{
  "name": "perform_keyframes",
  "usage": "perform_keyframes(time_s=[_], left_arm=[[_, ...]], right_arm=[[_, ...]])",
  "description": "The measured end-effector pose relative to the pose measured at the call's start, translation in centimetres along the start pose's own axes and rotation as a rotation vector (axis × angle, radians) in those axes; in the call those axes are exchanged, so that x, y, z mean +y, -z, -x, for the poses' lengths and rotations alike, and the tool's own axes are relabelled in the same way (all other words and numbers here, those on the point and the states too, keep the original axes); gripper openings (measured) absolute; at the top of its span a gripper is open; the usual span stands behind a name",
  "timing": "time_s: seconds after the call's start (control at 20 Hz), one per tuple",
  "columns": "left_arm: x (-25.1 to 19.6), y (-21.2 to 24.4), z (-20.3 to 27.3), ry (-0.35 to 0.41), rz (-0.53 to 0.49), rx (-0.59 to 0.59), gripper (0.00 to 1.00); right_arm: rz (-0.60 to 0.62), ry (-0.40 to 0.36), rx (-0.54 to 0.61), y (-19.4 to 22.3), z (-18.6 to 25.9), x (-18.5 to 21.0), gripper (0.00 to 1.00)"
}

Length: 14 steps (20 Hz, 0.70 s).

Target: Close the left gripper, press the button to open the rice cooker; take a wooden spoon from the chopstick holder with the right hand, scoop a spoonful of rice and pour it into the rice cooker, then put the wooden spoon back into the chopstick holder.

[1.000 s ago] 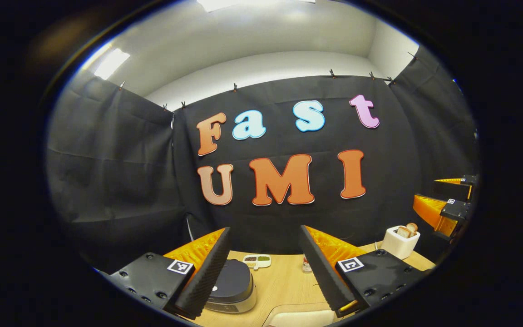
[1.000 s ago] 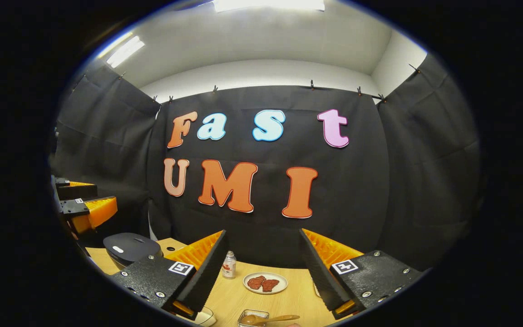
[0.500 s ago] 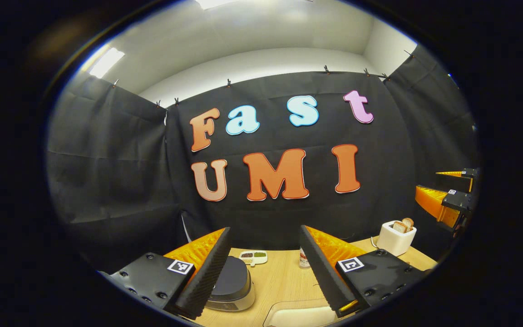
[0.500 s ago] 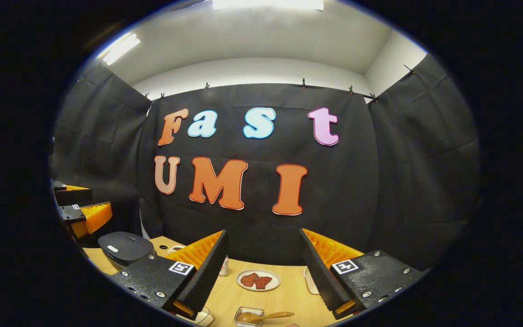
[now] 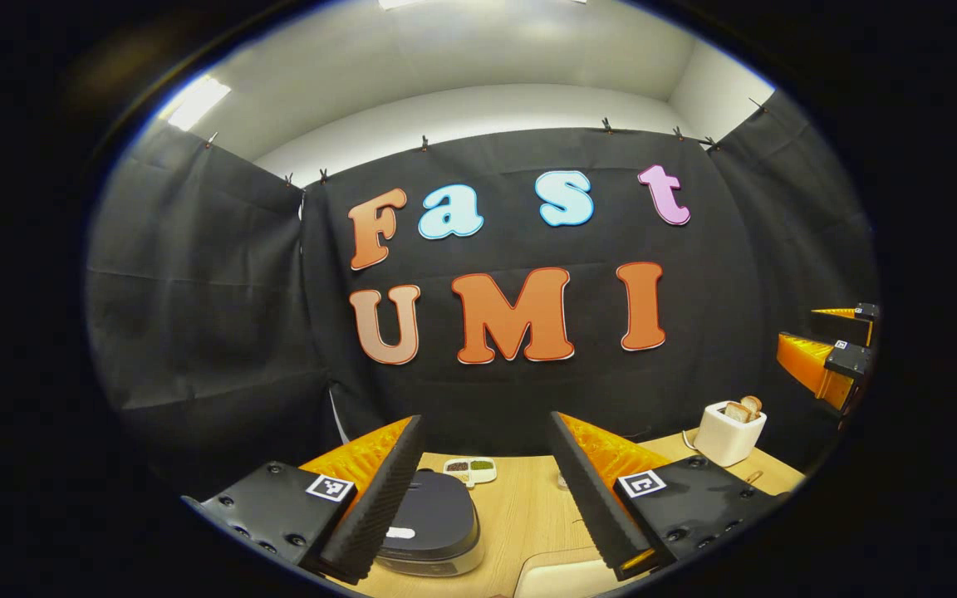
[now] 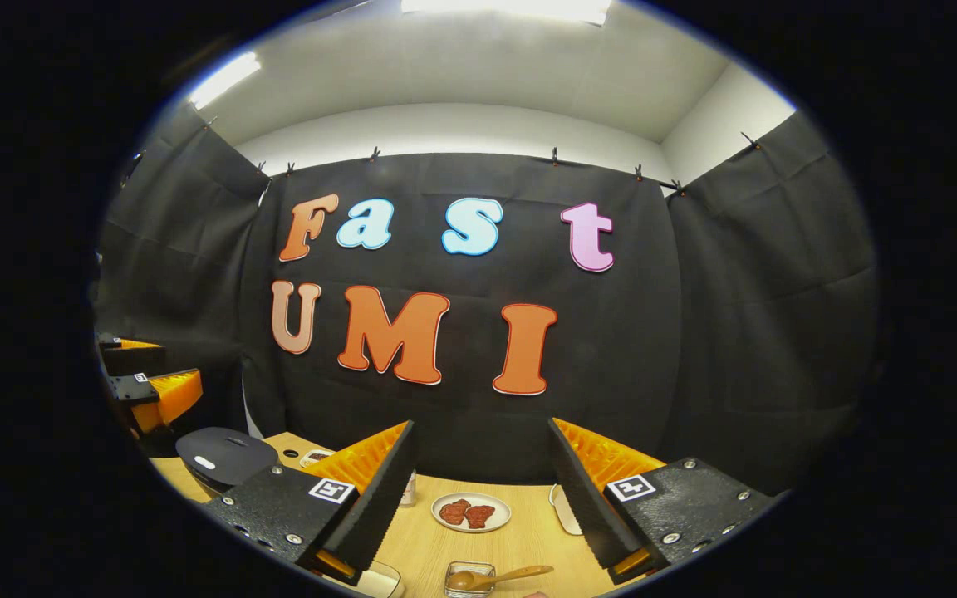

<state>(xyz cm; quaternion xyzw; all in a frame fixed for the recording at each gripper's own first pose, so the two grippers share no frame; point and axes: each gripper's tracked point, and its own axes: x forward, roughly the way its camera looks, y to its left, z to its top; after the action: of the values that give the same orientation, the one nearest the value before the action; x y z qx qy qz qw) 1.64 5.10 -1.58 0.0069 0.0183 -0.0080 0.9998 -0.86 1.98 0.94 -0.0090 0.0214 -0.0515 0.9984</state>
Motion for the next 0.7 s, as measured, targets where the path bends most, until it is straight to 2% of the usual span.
perform_keyframes(time_s=[0.1,0.2,0.25,0.4,0.55,0.7], left_arm=[[0.8,0.0,-0.2,0.004,0.005,0.000,1.00],[1.5,0.5,-0.5,0.007,0.008,0.009,0.94],[2.0,0.6,-0.8,0.007,0.012,0.014,0.99],[4.2,1.7,-1.9,-0.023,0.010,0.060,1.00],[6.3,3.3,-2.8,-0.058,0.019,0.121,1.00],[8.1,4.1,-3.6,-0.090,0.000,0.156,0.65]], right_arm=[[0.006,0.013,0.000,-0.1,-0.3,0.3,0.96],[0.007,0.024,0.005,-0.1,-0.5,0.6,0.97],[0.005,0.027,0.008,0.0,-0.6,0.8,0.97],[0.008,0.037,0.024,0.5,-1.1,1.2,0.95],[0.014,0.054,0.035,1.0,-1.4,1.3,0.97],[0.015,0.061,0.046,1.5,-1.6,1.5,0.95]])
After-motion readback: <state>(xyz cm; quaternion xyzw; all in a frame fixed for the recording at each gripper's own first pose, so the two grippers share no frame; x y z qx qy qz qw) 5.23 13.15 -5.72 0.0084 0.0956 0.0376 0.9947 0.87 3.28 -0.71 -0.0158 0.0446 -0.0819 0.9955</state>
